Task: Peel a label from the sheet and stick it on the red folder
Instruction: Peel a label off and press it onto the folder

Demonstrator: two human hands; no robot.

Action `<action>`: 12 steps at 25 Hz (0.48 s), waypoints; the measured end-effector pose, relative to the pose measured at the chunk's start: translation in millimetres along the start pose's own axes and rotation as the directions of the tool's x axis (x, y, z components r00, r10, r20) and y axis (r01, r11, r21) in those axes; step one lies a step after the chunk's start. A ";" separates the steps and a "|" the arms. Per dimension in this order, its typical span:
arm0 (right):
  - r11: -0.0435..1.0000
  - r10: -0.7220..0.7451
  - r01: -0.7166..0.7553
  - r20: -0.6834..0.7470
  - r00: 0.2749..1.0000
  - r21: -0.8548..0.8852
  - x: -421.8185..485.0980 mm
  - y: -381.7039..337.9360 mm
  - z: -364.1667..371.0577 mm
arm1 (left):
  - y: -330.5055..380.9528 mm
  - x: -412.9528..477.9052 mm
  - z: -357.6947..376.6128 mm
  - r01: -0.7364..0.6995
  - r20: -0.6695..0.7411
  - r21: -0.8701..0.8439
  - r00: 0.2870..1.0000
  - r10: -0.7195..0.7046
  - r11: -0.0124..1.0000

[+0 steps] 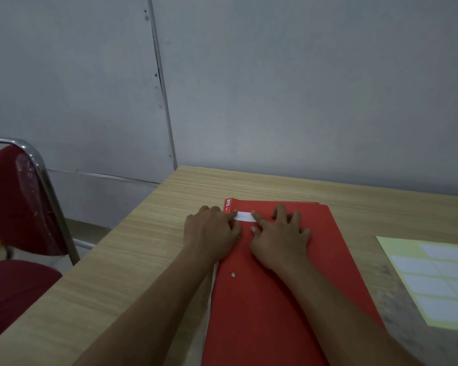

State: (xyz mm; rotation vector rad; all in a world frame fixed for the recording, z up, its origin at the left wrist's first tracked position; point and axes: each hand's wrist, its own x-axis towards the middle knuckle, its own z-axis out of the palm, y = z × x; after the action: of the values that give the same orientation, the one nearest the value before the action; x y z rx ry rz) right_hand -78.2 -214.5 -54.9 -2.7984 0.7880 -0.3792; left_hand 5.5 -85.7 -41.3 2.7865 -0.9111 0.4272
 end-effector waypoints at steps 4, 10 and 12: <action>0.999 0.031 -0.031 -0.011 0.999 0.017 0.5 0.2 1.7 | 1.6 -0.4 -1.6 -0.010 -0.047 0.053 0.999 0.013 0.999; 1.000 -0.003 0.005 0.083 0.997 -0.021 4.5 -4.7 -3.5 | 0.8 7.6 -1.6 -0.156 0.072 0.046 0.986 0.153 0.987; 1.000 -0.005 0.006 0.082 0.997 -0.018 3.8 -3.2 -4.4 | 1.3 5.9 -0.1 -0.111 0.065 0.061 0.992 0.107 0.992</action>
State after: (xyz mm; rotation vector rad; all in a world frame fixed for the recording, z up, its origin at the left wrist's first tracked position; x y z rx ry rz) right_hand -74.9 -214.4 -49.2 -2.8138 0.7700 -0.2577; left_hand 9.2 -90.0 -39.2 2.8316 -1.0868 0.3958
